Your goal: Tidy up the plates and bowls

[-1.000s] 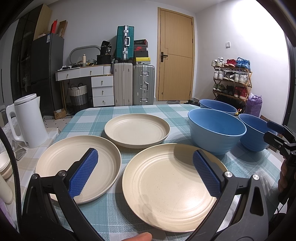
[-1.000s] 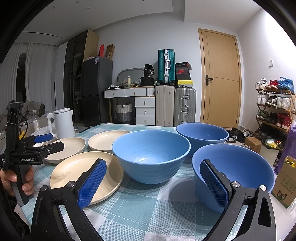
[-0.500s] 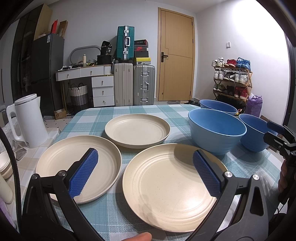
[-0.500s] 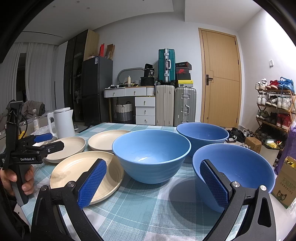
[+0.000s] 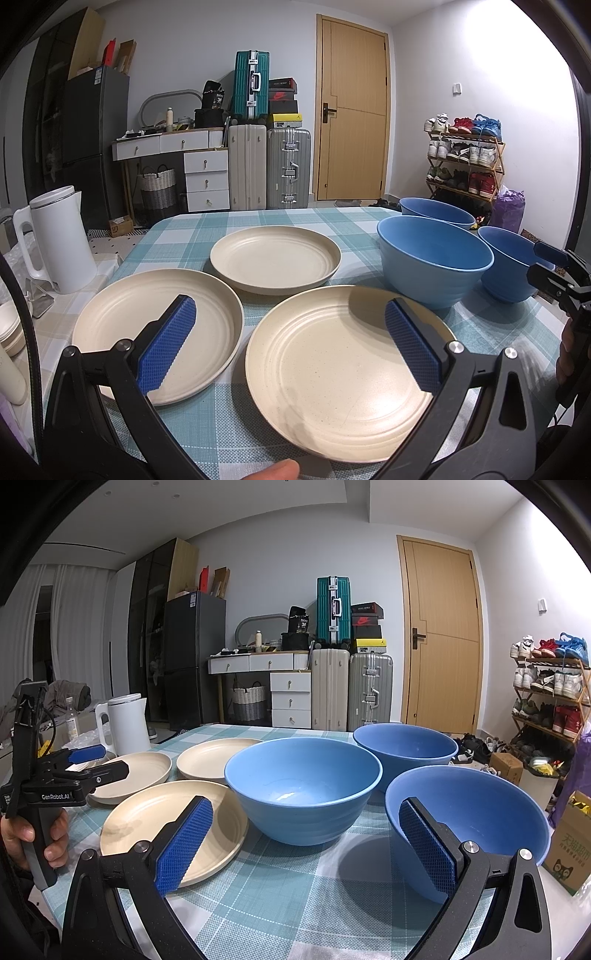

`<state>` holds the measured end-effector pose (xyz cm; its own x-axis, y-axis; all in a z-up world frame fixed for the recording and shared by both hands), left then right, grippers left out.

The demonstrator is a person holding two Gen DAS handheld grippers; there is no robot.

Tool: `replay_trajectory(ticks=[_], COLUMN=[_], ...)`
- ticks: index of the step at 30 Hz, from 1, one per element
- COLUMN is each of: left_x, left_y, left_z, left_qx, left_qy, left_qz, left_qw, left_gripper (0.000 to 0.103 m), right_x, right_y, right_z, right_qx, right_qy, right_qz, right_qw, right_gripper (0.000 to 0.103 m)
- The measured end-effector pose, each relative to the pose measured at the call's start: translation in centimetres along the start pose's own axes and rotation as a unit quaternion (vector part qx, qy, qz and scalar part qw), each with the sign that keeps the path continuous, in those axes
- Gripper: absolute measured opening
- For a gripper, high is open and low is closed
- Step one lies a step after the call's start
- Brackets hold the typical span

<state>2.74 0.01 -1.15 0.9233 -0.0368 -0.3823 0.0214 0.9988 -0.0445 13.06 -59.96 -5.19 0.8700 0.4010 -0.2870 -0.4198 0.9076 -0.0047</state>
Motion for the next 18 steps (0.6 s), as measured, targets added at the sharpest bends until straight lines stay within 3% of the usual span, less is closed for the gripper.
replay_trajectory(ticks=[18], left_x=[-0.05], left_y=[0.17], left_z=[0.13], left_qx=[-0.001], left_qy=[0.001], left_qz=[0.002], left_qw=[1.0], left_gripper=[0.102], right_x=[0.21], right_y=[0.66], right_z=[-0.82], right_qx=[-0.002], right_qy=[0.014], right_qz=[-0.005], right_qw=[1.0], right_gripper=[0.103])
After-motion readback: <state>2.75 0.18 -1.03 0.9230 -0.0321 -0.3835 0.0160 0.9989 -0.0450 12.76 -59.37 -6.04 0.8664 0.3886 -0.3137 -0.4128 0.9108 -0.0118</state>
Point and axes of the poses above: each gripper's, at about its wrist camera, not at the fingertips, and x roughly the way its jaws point, y to its left, z to its top, the point moved 3 cm from there along x, roughly the way its jaws point, and after that the axes turned 2 degrees about -z, right-handed, at the moved point
